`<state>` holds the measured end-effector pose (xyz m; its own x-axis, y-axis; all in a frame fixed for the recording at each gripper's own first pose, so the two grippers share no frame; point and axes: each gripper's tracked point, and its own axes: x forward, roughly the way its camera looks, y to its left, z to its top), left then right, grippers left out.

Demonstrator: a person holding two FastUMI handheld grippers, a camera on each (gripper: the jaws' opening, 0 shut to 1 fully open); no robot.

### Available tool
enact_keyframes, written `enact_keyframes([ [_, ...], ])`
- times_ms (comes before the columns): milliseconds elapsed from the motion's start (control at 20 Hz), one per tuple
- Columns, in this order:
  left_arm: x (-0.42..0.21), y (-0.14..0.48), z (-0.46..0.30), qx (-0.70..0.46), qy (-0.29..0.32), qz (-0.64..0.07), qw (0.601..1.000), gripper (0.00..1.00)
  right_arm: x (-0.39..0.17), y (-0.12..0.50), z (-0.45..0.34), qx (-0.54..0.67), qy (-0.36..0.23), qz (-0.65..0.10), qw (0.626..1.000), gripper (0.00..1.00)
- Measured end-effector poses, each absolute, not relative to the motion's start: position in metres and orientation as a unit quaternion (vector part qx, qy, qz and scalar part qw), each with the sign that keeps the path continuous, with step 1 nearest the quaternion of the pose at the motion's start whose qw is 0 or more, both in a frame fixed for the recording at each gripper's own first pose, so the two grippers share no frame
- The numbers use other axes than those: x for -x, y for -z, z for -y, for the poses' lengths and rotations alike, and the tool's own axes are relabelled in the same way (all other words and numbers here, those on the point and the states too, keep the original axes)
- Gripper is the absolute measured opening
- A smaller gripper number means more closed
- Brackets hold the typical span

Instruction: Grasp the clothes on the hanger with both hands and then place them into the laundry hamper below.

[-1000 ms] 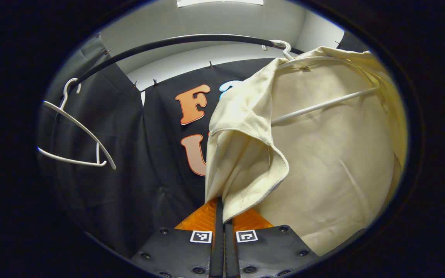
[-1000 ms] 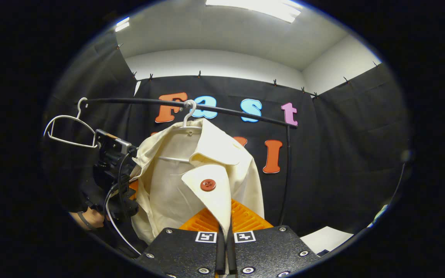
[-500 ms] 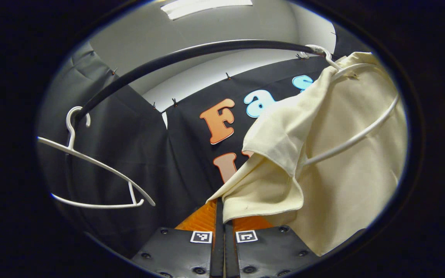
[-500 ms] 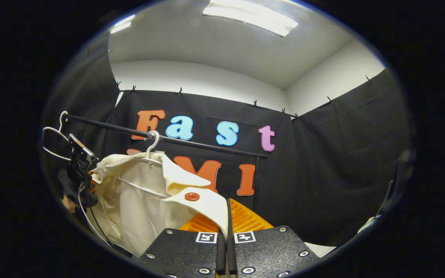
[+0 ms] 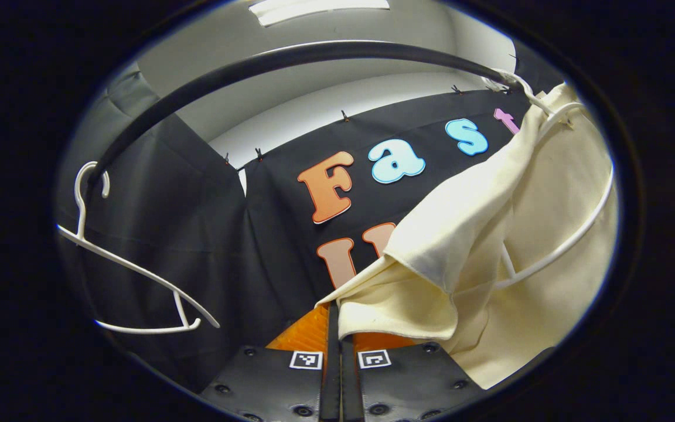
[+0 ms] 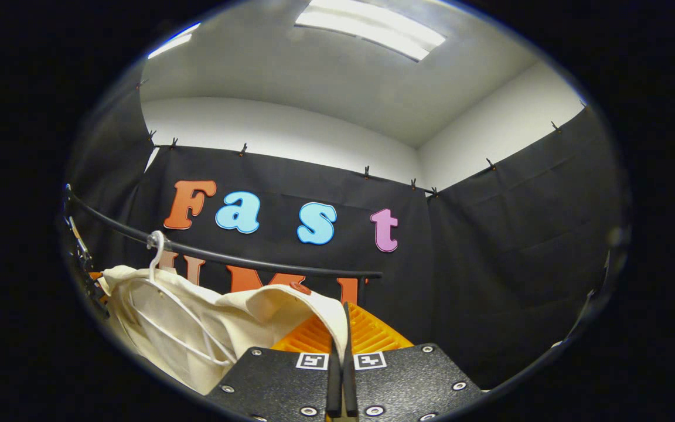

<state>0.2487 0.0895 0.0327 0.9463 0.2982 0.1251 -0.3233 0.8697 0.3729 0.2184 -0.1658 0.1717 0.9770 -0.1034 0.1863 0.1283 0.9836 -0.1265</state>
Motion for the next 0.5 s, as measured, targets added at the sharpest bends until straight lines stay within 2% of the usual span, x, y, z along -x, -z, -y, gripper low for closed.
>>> enact_keyframes([
  [200,-0.254,-0.036,-0.095,-0.197,-0.170,0.030,0.965,0.09,-0.257,-0.111,0.172,0.062,0.062,0.045,0.995,0.01],
  [500,-0.272,-0.029,-0.124,-0.200,-0.197,0.012,0.960,0.13,-0.243,-0.042,0.137,0.021,0.028,0.020,0.999,0.01],
])
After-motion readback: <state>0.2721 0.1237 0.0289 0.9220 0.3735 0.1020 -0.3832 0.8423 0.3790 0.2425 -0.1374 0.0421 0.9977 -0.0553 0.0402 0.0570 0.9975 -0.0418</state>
